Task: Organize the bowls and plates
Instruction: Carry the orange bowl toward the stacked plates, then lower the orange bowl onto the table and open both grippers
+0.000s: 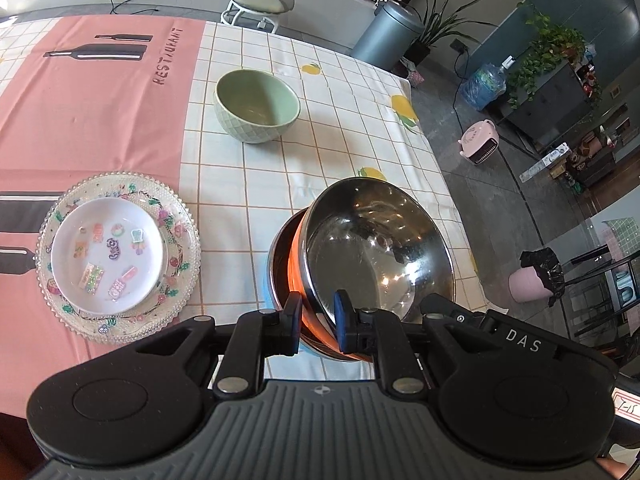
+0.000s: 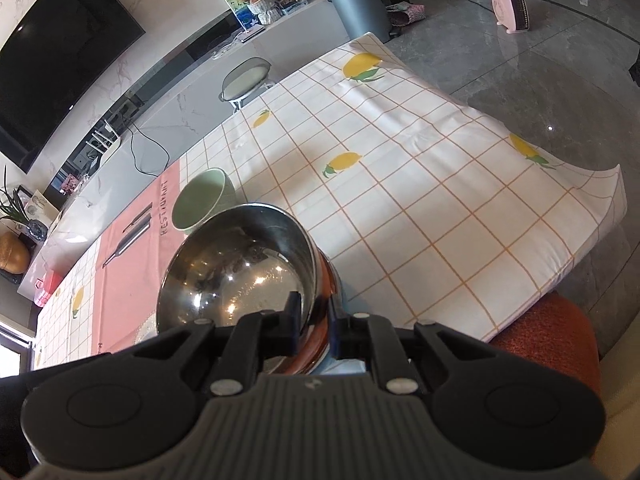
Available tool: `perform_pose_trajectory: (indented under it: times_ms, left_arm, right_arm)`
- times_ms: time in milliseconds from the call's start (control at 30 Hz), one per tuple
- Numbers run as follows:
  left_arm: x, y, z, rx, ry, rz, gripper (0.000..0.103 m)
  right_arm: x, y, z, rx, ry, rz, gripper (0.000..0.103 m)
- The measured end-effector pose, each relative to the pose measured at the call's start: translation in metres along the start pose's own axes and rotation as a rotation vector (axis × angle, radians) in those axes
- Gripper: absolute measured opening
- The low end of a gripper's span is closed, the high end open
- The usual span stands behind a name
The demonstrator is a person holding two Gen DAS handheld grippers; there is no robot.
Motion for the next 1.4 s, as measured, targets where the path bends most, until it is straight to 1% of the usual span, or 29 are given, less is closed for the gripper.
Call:
perform_pose_trajectory:
  times_ms: [233,467,600,800,867,900,967,1033,1067,1133,1200,1267,1367,1400]
  left_arm:
    - [0.006,0.001,-0.001,-0.009,0.007,-0.021,0.02]
    - [0.013,0.0,0.003,0.04,0.048,-0.042,0.021]
    - [0.016,-0.001,0.006,0.084,0.07,-0.052,0.021]
    - [0.017,-0.003,0.009,0.123,0.084,-0.051,0.022]
    - [0.017,-0.003,0.01,0.133,0.088,-0.05,0.024]
    - [0.017,-0.003,0.01,0.136,0.092,-0.051,0.028]
    - [0.017,-0.002,0.009,0.133,0.087,-0.049,0.036]
    - [0.015,-0.002,0.009,0.134,0.077,-0.039,0.05]
    - [0.014,-0.002,0.009,0.137,0.073,-0.033,0.052]
    - [0.011,-0.001,0.009,0.144,0.068,-0.023,0.056]
    - [0.008,0.001,0.009,0.143,0.062,-0.015,0.059]
    - [0.005,0.005,0.007,0.146,0.053,-0.005,0.059]
    - [-0.002,0.014,0.004,0.151,0.061,0.039,0.06]
    - [-0.005,0.017,0.002,0.153,0.063,0.055,0.06]
  right_arm:
    - [0.009,0.0,-0.001,0.004,-0.014,-0.01,0.01]
    - [0.018,-0.003,-0.007,-0.046,-0.05,0.0,0.009]
    - [0.018,-0.004,-0.012,-0.081,-0.069,0.02,0.009]
    - [0.019,-0.006,-0.016,-0.125,-0.095,0.036,0.008]
    - [0.019,-0.006,-0.017,-0.129,-0.098,0.036,0.009]
    - [0.019,-0.006,-0.017,-0.13,-0.099,0.038,0.011]
    - [0.018,-0.005,-0.018,-0.135,-0.106,0.045,0.014]
    - [0.017,-0.005,-0.019,-0.137,-0.111,0.047,0.025]
    - [0.016,-0.004,-0.019,-0.134,-0.107,0.048,0.035]
    - [0.015,-0.003,-0.019,-0.13,-0.101,0.049,0.036]
    - [0.013,-0.003,-0.019,-0.128,-0.1,0.053,0.042]
    - [0.011,-0.001,-0.019,-0.129,-0.101,0.06,0.046]
    - [0.006,0.006,-0.024,-0.143,-0.095,0.085,0.054]
    - [0.005,0.009,-0.025,-0.149,-0.093,0.094,0.054]
Point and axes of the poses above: each gripper's, at about its wrist camera, not at the fingertips, and x roughly the way its jaws point, z to its right, y to its top, the point moved 1 cm from there along x, roughly the way its jaws point, and after that the axes turned 7 degrees about -y, right-handed, at the moved point
